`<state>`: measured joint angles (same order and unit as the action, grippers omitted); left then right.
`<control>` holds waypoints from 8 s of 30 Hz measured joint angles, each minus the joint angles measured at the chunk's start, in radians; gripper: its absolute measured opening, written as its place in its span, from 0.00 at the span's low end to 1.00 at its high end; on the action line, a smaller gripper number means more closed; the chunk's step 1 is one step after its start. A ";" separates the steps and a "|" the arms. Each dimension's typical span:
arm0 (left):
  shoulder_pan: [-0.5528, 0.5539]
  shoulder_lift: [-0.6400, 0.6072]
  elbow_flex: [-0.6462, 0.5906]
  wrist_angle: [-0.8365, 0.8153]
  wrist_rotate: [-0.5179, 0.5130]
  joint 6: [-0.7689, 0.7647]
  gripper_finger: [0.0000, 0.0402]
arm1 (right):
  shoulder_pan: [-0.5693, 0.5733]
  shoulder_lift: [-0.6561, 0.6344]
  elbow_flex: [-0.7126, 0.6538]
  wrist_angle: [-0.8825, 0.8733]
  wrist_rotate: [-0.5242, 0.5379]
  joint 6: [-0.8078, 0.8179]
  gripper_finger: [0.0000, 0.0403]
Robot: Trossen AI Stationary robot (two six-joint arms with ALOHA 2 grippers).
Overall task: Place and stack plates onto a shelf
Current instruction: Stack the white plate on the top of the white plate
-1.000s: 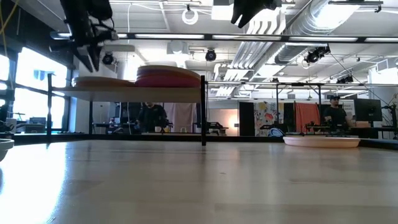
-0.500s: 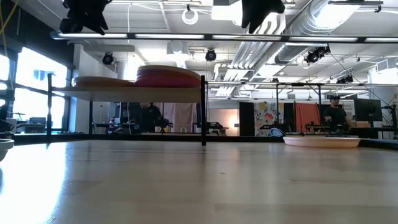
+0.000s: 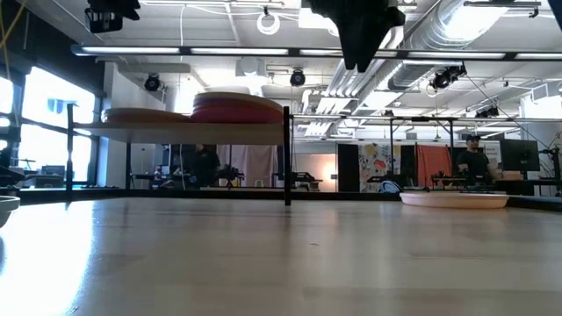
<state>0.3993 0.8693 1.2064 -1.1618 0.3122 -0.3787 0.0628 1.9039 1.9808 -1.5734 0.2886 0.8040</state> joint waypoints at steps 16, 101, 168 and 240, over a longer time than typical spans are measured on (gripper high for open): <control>-0.131 0.000 0.000 0.000 -0.051 0.006 0.17 | -0.036 0.079 -0.105 0.002 -0.008 -0.056 0.32; -0.135 0.195 0.000 0.000 -0.280 -0.223 0.16 | -0.111 -0.175 -0.341 0.143 -0.255 -0.123 0.00; -0.240 0.311 0.000 0.227 -0.059 -0.806 0.16 | 0.192 -0.116 -0.196 0.531 -0.101 -1.724 0.00; -0.029 0.452 0.000 0.131 -0.209 -0.160 0.01 | 0.181 -0.118 -0.195 0.402 0.222 -0.750 0.33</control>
<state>0.3707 1.3214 1.2060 -1.0305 0.1027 -0.5390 0.2440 1.7863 1.7855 -1.1713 0.5106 0.0539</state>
